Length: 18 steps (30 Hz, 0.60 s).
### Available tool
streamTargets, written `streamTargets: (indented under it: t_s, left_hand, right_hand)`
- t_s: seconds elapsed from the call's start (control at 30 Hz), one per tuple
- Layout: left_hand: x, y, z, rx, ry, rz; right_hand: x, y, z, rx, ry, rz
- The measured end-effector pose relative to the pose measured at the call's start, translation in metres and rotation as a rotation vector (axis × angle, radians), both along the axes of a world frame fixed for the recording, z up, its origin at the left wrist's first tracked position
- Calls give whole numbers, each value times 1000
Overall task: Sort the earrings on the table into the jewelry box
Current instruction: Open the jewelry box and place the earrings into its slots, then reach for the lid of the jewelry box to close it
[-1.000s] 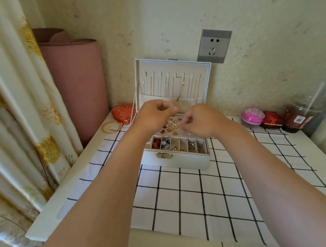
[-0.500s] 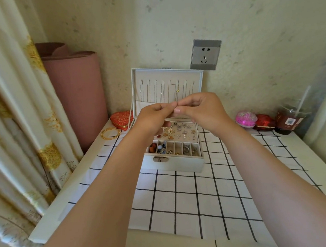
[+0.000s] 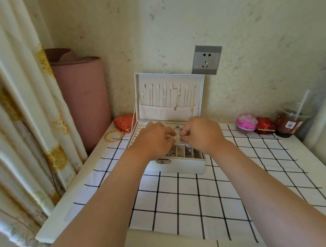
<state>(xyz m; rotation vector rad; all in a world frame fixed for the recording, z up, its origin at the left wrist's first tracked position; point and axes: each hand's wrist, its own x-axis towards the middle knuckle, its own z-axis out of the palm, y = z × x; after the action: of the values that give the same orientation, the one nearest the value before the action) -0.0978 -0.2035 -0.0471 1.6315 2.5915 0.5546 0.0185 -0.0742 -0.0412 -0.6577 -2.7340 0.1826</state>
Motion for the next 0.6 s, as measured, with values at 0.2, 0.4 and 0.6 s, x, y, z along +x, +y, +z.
streamTargets:
  t_s: [0.2,0.4,0.6]
  left_hand:
    - [0,-3,0,-24,-65,-26]
    - [-2,-1,-4,-5,-69,-20]
    - [-10,1,-4,81,-101,1]
  right_hand:
    - [-4,-2,-4,57,12,3]
    - [-1,2,0,-30,-63,86]
    - [4,14,14,-338,112,20]
